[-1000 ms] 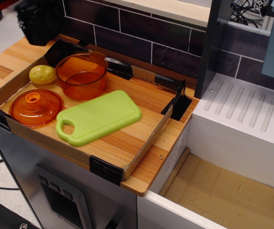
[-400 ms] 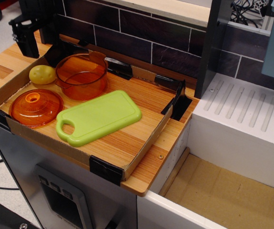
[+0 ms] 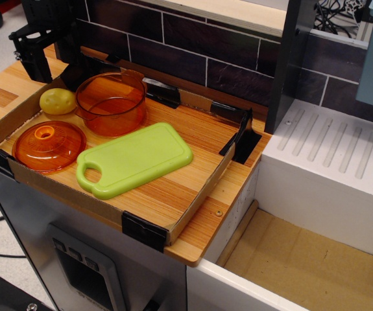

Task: Put potato in pot

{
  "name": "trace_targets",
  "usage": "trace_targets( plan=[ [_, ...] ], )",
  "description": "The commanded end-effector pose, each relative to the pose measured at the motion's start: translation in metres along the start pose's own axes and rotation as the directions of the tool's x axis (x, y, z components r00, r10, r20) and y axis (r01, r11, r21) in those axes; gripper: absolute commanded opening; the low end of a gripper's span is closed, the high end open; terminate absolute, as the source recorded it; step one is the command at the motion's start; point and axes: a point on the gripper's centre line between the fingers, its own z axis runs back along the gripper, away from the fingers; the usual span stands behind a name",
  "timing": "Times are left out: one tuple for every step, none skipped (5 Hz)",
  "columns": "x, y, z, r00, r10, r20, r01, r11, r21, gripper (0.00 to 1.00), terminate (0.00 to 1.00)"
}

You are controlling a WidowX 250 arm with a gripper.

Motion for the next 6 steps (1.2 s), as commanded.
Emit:
trace_targets(
  plan=[
    [0.000, 0.001, 0.002, 0.999, -0.040, -0.018, 0.041, 0.998, 0.037, 1.00, 0.00],
    [0.002, 0.001, -0.017, 0.998, -0.034, -0.044, 0.036, 0.999, 0.040, 1.00, 0.00],
    [0.005, 0.002, -0.022, 0.998, -0.027, -0.056, 0.029, 0.999, 0.035, 1.00, 0.00],
    [0.006, 0.002, -0.025, 0.999, -0.019, -0.043, 0.021, 0.999, 0.037, 0.00, 0.00],
    [0.003, 0.006, -0.014, 0.999, 0.043, -0.017, -0.041, 0.996, 0.081, 0.00, 0.00],
    [0.001, 0.009, -0.010, 0.998, 0.056, -0.033, -0.053, 0.996, 0.069, 0.00, 0.00]
  ],
)
